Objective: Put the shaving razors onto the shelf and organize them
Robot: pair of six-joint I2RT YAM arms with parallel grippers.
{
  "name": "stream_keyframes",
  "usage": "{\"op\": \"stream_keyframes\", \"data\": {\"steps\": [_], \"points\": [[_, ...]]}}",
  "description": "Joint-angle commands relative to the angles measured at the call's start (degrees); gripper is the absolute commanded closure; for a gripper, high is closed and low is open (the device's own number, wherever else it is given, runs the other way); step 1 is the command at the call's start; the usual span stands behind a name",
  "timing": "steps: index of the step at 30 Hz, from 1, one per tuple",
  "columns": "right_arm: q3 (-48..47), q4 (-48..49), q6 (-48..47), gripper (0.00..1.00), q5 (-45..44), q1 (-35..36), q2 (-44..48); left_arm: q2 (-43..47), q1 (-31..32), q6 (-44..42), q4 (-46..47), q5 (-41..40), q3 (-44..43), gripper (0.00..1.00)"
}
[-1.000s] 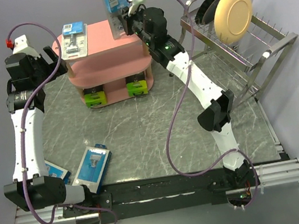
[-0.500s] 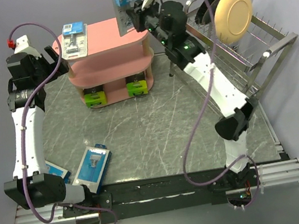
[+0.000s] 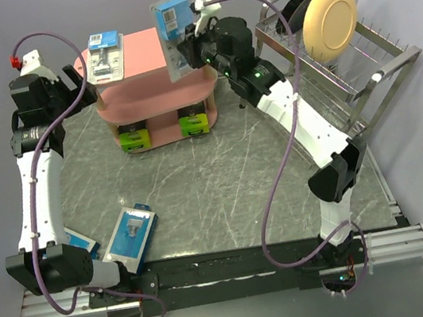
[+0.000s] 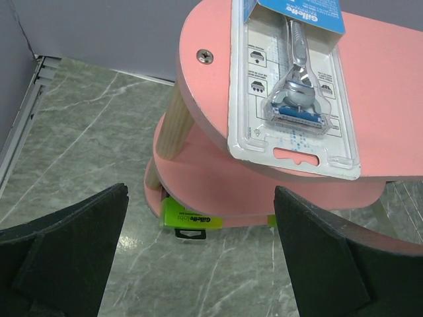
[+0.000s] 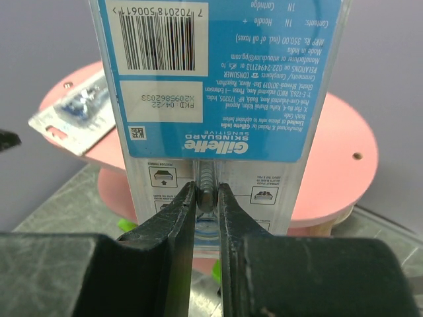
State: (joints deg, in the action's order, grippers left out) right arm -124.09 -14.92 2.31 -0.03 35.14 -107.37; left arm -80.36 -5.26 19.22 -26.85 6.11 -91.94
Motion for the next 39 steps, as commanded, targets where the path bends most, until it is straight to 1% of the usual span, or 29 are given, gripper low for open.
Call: {"op": "stream_keyframes", "data": {"steps": [1,6,7,12,17,21,22,23,25,34,39], "points": [[-1.85,2.35,0.95,0.95,0.39,0.55,-0.55,2.93,-0.72,0.02,2.15,-0.84,-0.26,0.03],[-5.62,3.58,-1.16,0.95,0.12,0.46,-4.42,3.28,-1.07,0.29,2.15,-0.4,0.27,0.03],[-6.07,3.93,-1.51,0.95,-1.62,0.46,-5.9,3.19,-1.16,0.38,2.24,-0.4,0.18,0.03],[-9.67,6.12,-3.97,0.95,-4.01,0.46,-9.69,3.28,-1.25,0.29,2.15,-0.31,0.18,0.03],[-11.61,7.79,-5.38,0.93,-5.59,0.46,-12.07,3.72,-1.34,0.38,2.07,-0.13,0.97,0.03],[-11.35,8.5,-6.09,0.91,-8.22,0.28,-13.21,3.72,-1.6,0.82,2.24,0.48,1.24,0.03],[-11.09,8.94,-6.09,0.89,-9.27,0.37,-13.56,3.72,-1.69,0.99,2.24,0.48,1.15,0.03],[-10.65,9.9,-5.74,0.8,-10.5,0.29,-13.74,3.63,-1.6,1.08,2.24,0.74,0.98,0.03],[-10.12,10.78,-5.47,0.69,-13.05,0.2,-14.35,3.45,-1.6,0.99,2.33,0.83,0.8,0.03],[-10.73,11.75,-5.21,0.61,-12.98,-0.86,-16.82,3.8,-1.69,0.9,2.15,0.75,1.33,0.03],[-10.47,12.28,-5.38,0.59,-12.98,-0.94,-16.11,4.07,-1.95,0.9,2.24,0.83,1.85,0.03]]}}
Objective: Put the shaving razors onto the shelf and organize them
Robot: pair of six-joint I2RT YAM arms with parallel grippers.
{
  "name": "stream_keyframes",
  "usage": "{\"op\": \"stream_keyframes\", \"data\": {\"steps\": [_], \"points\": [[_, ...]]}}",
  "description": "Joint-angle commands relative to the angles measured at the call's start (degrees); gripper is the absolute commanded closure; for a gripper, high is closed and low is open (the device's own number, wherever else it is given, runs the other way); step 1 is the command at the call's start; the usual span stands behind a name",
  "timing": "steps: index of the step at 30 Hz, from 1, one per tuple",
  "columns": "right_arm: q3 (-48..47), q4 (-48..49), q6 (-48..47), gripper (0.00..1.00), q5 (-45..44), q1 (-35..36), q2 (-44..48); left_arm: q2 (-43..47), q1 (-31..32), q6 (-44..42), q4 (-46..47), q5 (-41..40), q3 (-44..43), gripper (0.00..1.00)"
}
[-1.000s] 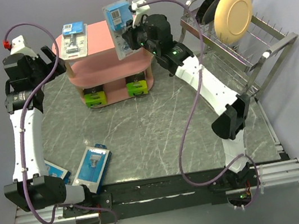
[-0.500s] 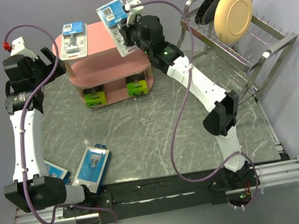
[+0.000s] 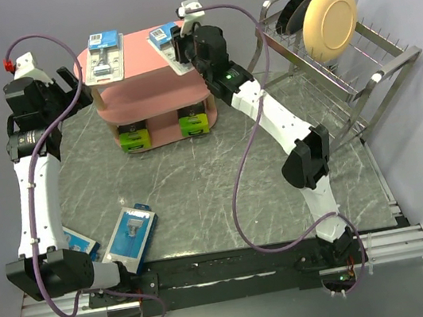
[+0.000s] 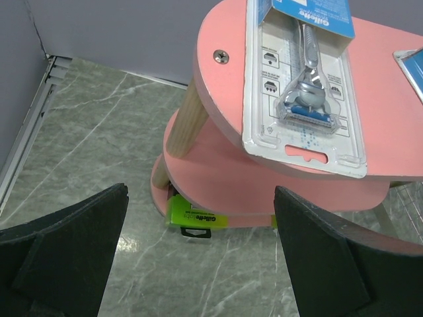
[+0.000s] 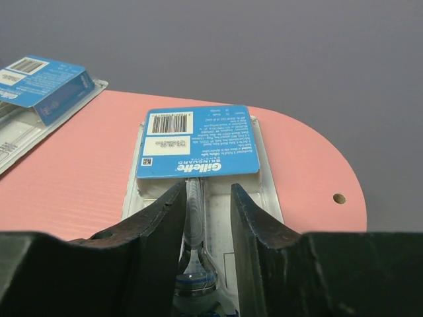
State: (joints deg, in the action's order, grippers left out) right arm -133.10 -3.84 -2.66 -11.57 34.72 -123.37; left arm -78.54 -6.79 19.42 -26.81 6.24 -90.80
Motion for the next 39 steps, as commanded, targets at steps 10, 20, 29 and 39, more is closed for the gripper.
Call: {"op": "stream_keyframes", "data": {"steps": [10,20,29,39], "points": [[1.35,1.73,-2.26,0.53,1.73,-1.06,4.54,1.81,-1.04,1.5,2.46,1.32,0.36,0.03],[3.63,1.2,-4.38,0.46,4.8,-0.97,7.27,1.64,-1.56,1.76,2.64,1.58,0.45,0.03],[3.1,-0.64,-6.66,0.45,5.95,-0.88,8.67,1.2,-1.92,2.29,2.55,2.02,0.45,0.03],[6.1,-3.81,-7.19,0.6,4.89,-0.97,8.77,0.94,-2.18,3.17,2.72,2.9,0.54,0.03]]}}
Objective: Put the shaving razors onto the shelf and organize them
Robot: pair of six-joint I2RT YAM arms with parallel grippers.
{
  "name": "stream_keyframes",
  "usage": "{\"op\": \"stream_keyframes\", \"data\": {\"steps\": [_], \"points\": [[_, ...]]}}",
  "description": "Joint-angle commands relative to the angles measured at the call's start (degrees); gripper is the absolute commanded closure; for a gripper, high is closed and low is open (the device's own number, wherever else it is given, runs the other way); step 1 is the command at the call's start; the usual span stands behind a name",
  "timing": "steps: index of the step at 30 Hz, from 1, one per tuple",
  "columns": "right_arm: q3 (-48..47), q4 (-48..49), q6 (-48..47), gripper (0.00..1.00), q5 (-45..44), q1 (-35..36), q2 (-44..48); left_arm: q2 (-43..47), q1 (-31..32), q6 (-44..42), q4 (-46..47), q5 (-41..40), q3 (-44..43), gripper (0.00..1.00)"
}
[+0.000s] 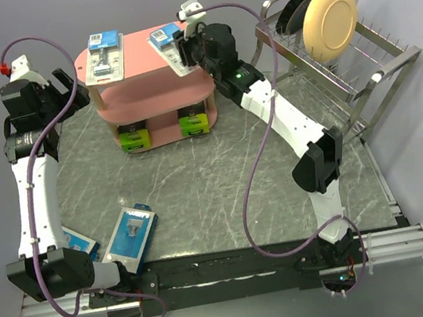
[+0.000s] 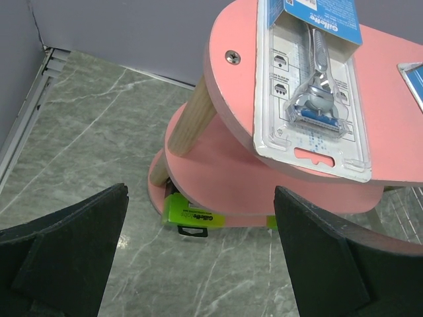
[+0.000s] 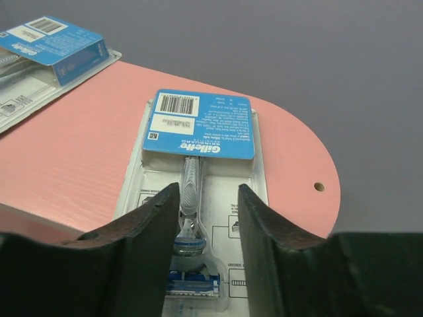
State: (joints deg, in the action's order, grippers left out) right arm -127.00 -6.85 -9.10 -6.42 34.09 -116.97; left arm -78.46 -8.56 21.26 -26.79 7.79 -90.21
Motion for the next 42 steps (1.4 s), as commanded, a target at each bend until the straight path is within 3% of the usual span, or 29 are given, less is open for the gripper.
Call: {"op": "stream_keyframes", "data": {"steps": [1,5,9,13,20,35,39,42], "points": [[-0.26,-1.23,-0.39,0.61,-0.18,-0.34,2.18,0.85,-0.41,1.33,2.7,1.35,-0.05,0.03],[-2.11,-1.76,0.49,0.6,0.26,-0.34,0.69,1.37,-0.58,1.33,2.62,1.26,0.39,0.03],[-2.03,-1.76,1.19,0.49,0.0,-0.25,0.42,2.16,-1.28,1.24,2.62,1.35,1.53,0.03],[-2.37,-0.89,1.63,0.48,-1.49,-0.25,-0.45,3.04,-1.99,1.95,2.7,1.96,2.67,0.03],[-9.66,0.26,3.74,0.57,-7.38,0.89,-7.56,3.48,-3.22,3.0,2.7,2.84,3.2,0.03],[-11.43,7.98,7.87,0.63,-21.78,4.32,-9.33,5.5,-5.77,5.02,2.79,4.42,4.78,0.03],[-11.26,14.83,4.37,0.46,-21.64,4.76,-7.05,5.86,-6.21,5.02,2.62,4.34,4.43,0.03],[-9.15,14.95,1.99,0.33,-11.49,2.75,-3.71,6.12,-6.38,5.2,2.62,4.51,4.43,0.03]]}}
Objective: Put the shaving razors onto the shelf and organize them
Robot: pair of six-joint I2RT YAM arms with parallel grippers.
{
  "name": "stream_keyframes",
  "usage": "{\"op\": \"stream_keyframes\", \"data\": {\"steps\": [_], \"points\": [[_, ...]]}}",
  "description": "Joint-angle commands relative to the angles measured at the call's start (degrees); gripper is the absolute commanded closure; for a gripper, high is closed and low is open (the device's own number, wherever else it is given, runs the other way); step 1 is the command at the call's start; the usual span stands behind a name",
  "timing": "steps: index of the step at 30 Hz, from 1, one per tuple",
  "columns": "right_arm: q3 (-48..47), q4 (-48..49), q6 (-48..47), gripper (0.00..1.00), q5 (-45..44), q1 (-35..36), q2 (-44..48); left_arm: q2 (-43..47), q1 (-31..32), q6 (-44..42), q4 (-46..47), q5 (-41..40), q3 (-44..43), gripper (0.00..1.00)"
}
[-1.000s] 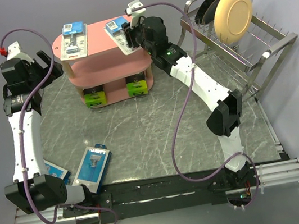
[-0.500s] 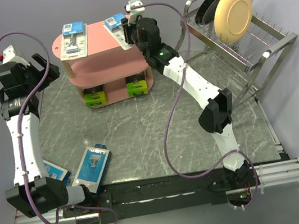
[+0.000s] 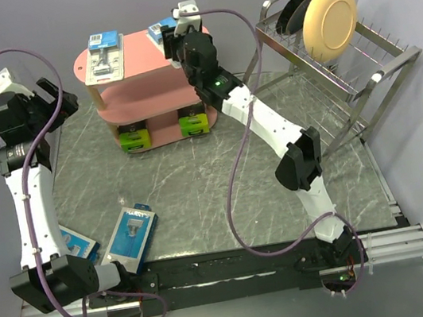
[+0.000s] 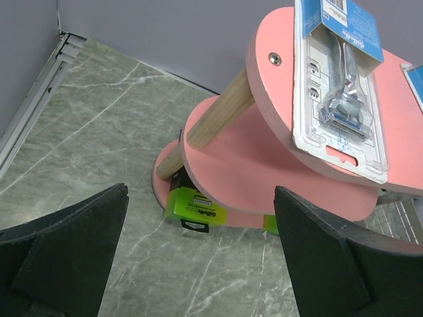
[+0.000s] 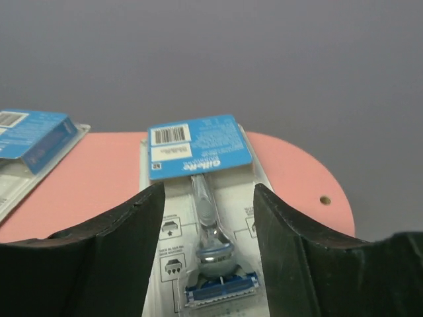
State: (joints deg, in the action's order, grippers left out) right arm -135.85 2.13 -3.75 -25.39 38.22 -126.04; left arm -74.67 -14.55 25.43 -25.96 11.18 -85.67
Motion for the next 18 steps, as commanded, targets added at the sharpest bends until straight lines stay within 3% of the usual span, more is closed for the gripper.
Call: {"op": "stream_keyframes", "data": {"steps": [1,3,6,18], "points": [[0.49,5.43,-3.72,0.26,10.07,-2.09,7.02,2.43,-0.48,1.11,1.87,1.47,0.06,0.03],[1.46,1.42,-5.21,0.22,19.09,-3.76,8.17,2.43,-0.48,1.38,1.87,1.65,0.33,0.03],[2.69,-4.13,-6.18,0.12,24.76,-5.69,9.23,2.6,-0.57,1.46,1.96,1.92,0.59,0.03],[7.09,-10.83,-4.52,0.13,39.71,-9.39,10.46,3.75,-1.45,1.81,1.87,2.44,2.26,0.03]]}}
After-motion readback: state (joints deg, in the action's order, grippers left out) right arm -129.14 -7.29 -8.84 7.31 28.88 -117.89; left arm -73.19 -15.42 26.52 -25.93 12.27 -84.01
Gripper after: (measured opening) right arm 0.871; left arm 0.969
